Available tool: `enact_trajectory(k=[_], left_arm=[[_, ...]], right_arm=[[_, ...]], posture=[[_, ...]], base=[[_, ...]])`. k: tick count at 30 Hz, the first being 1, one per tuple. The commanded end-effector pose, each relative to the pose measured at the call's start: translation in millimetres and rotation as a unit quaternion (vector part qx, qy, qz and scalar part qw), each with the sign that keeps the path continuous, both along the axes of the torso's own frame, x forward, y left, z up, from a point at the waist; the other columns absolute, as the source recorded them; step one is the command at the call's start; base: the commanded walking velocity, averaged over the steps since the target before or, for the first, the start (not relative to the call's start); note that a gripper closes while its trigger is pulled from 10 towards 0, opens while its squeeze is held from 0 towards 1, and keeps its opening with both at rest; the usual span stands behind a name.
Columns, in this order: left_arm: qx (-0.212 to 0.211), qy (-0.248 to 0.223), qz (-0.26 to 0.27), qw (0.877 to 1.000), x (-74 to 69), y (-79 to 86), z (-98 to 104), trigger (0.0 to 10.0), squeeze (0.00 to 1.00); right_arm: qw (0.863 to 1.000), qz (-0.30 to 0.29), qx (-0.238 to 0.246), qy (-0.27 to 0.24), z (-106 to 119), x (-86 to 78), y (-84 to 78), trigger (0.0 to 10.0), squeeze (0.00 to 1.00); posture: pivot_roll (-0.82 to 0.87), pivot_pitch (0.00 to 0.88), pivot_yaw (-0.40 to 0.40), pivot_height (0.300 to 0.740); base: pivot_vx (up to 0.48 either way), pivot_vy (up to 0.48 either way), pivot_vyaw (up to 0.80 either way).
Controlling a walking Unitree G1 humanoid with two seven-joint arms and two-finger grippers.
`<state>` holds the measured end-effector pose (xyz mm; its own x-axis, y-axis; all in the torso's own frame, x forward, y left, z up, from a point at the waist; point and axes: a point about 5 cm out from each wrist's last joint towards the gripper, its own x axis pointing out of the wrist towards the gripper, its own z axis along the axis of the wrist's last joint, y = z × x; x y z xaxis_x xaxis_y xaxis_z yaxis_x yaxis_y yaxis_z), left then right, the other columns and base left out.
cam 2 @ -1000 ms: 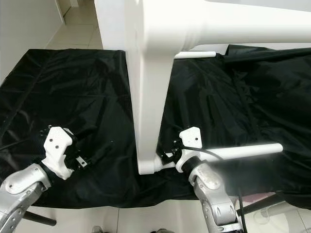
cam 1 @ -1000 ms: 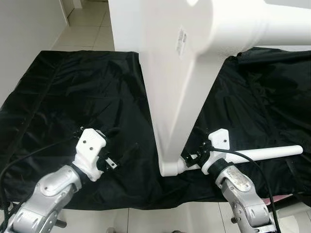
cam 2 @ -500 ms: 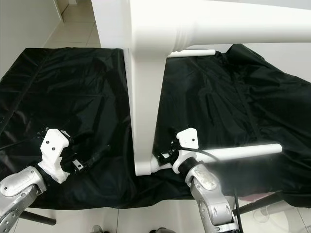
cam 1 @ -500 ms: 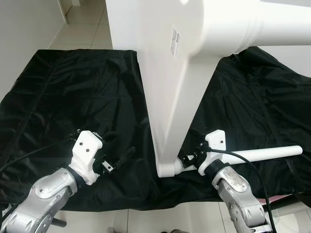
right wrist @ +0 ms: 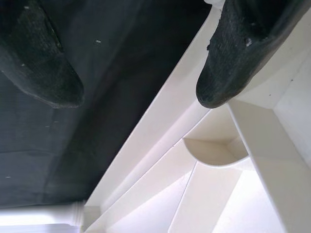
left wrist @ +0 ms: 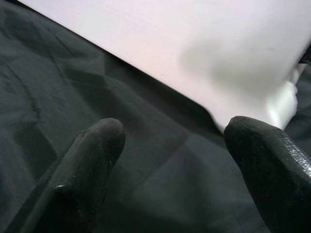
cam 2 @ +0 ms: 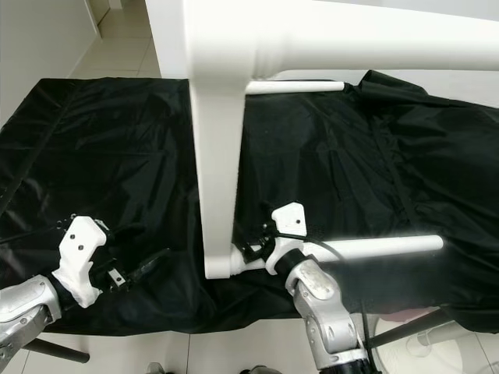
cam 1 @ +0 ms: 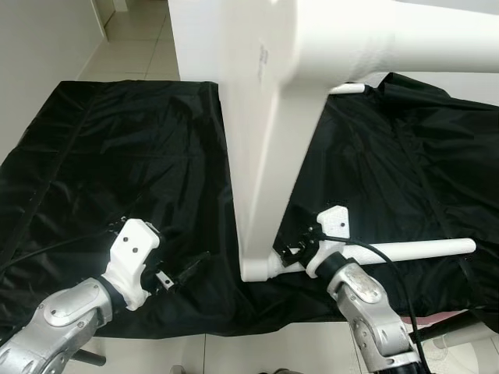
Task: Building children table
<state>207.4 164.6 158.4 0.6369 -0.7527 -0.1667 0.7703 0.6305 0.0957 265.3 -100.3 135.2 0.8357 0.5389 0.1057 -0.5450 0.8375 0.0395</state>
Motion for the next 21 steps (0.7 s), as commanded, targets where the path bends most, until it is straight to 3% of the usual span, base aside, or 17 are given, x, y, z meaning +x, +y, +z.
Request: enact_trajectory(k=[1,11,21], left_arm=[[0.001,0.042,-0.150,0.988,-16.7,-4.6,0,10.0,0.00],[0.004,0.048,-0.143,0.988,-16.1,1.7,3,10.0,0.00],[0.007,0.047,-0.135,0.990,-13.3,5.8,8,10.0,0.00]], right_arm=[[0.999,0.035,-0.005,0.038,-16,-3.2,18.0,10.0,0.00],[0.998,0.051,0.003,0.038,-18,3.0,31.5,10.0,0.00],[0.997,0.069,0.012,0.035,-19,19.0,54.4,10.0,0.00]], posture=[[0.06,0.122,-0.014,0.740],[0.07,0.130,-0.012,0.740],[0.07,0.129,-0.009,0.740]], base=[[0.000,0.000,0.00],[0.000,0.000,0.00],[0.000,0.000,0.00]])
